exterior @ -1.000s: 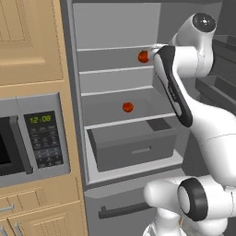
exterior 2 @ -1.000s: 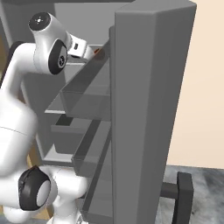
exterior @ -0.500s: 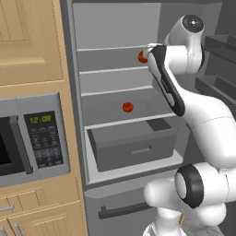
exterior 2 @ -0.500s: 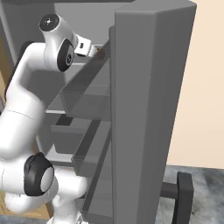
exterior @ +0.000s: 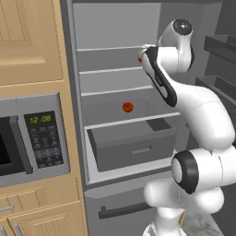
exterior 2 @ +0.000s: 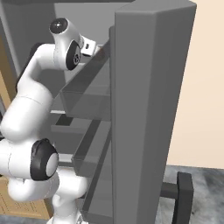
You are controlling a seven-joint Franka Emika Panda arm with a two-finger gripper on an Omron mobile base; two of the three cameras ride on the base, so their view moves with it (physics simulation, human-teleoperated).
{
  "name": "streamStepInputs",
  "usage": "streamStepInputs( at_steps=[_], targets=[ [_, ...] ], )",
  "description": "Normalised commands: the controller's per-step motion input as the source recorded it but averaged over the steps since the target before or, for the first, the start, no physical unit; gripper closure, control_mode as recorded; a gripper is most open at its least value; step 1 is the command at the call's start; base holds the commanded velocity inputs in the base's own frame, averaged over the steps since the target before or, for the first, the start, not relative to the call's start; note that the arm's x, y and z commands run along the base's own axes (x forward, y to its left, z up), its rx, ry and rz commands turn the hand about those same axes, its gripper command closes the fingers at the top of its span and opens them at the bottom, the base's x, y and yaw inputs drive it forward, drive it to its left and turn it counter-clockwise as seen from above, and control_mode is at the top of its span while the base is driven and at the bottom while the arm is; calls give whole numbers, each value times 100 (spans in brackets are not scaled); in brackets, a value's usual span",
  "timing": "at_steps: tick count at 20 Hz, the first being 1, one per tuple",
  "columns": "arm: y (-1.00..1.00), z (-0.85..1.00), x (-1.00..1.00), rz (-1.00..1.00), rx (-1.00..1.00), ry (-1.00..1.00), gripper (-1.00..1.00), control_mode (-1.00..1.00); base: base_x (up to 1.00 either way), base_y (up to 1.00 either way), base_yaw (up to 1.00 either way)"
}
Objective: Place one tomato and one steak in each tupperware on the nearby counter, to pack two identical lunches.
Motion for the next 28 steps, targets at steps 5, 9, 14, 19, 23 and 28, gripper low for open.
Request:
streamStepInputs(
  at_steps=[5,9,14,19,23,28],
  targets=[
    [0,-10,52,0,0,0,-100,-100,0,0,0],
    [0,-7,50,0,0,0,-100,-100,0,0,0],
    [0,-5,51,0,0,0,-100,-100,0,0,0],
    [0,-4,48,0,0,1,-100,-100,0,0,0],
    [0,-7,47,0,0,0,-100,-100,0,0,0],
    [-1,-10,43,0,0,1,-100,-100,0,0,0]
  ],
)
